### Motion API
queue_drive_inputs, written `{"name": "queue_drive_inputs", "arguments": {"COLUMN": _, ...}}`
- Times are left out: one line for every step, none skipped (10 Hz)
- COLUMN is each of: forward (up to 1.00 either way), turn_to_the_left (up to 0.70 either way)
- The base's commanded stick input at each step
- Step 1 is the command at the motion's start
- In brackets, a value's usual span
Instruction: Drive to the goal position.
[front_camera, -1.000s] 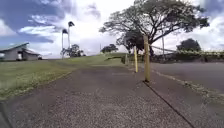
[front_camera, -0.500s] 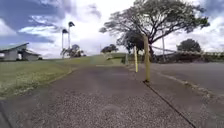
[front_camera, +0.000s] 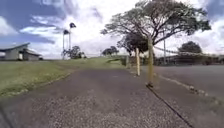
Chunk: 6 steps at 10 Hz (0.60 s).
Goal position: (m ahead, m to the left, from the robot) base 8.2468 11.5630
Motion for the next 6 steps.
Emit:
{"name": "queue_drive_inputs", "arguments": {"forward": 0.68, "turn_to_the_left": 0.0}}
{"name": "queue_drive_inputs", "arguments": {"forward": 0.68, "turn_to_the_left": 0.0}}
{"name": "queue_drive_inputs", "arguments": {"forward": 0.68, "turn_to_the_left": 0.0}}
{"name": "queue_drive_inputs", "arguments": {"forward": 0.68, "turn_to_the_left": 0.0}}
{"name": "queue_drive_inputs", "arguments": {"forward": 0.69, "turn_to_the_left": 0.0}}
{"name": "queue_drive_inputs", "arguments": {"forward": 0.7, "turn_to_the_left": 0.0}}
